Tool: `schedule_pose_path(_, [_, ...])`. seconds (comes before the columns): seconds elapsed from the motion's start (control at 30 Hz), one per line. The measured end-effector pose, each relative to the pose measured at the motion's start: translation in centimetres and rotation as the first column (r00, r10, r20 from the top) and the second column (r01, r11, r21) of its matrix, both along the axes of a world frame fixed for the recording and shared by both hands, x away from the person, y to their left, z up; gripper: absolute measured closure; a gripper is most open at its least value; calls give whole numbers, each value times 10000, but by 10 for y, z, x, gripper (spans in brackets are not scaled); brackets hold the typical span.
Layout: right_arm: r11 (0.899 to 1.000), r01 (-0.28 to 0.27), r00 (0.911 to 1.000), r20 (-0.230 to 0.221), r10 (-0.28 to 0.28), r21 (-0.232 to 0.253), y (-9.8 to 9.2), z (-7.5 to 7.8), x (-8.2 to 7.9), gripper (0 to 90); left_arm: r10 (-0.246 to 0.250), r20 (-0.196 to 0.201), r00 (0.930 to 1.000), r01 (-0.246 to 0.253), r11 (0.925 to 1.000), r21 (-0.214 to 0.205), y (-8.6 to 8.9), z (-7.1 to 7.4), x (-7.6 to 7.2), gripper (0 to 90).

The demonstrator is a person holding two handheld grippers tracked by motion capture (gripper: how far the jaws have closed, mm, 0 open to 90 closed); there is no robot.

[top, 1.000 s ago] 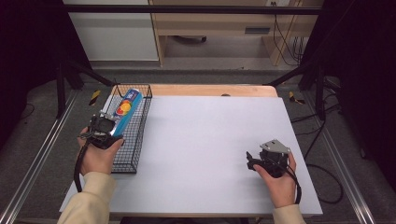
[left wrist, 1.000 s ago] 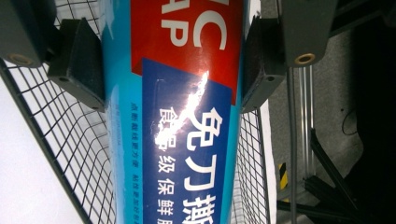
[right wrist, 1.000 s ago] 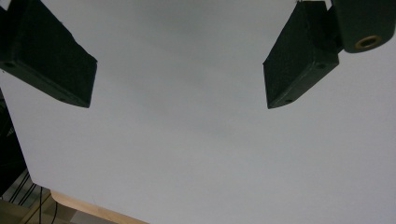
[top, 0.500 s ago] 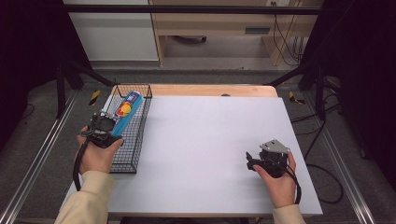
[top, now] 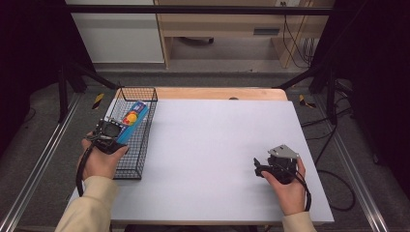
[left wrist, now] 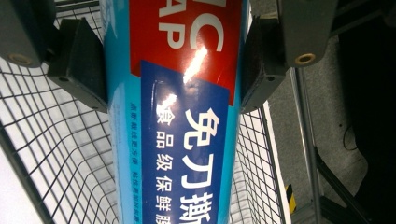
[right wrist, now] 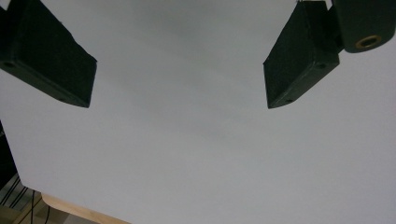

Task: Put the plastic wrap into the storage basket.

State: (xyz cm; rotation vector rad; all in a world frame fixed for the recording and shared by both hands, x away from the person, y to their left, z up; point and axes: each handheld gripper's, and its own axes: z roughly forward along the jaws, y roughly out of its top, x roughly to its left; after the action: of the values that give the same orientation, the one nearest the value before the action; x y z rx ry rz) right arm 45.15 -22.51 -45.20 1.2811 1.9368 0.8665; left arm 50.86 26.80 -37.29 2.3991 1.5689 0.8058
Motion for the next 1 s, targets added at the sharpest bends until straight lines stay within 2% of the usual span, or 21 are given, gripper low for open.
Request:
schedule_pose_path(0.4, [10000, -47, 10000, -64, 46, -44, 1, -1, 0, 98, -47, -597, 9982, 63, 9996, 259, 2, -2, 6, 315])
schedule_pose_path(0.6, [9999, -103, 9999, -93, 103, -75, 1, -1, 1, 98, -126, -1245, 9921, 195, 9984, 538, -3, -5, 13, 315])
schedule_pose_path(0.7, [9999, -117, 9999, -95, 117, -85, 2, -1, 1, 98, -190, -1417, 9897, 299, 9967, 749, -6, -7, 16, 314])
schedule_pose_path(0.8, [9999, -135, 9999, -101, 135, -77, 1, -2, 1, 98, -218, -1427, 9895, 342, 9958, 855, -8, -7, 17, 315])
schedule_pose_path(1.0, [9998, -157, 9998, -147, 155, -82, 3, -2, 1, 98, -218, -1551, 9877, 347, 9961, 812, -7, -6, 18, 315])
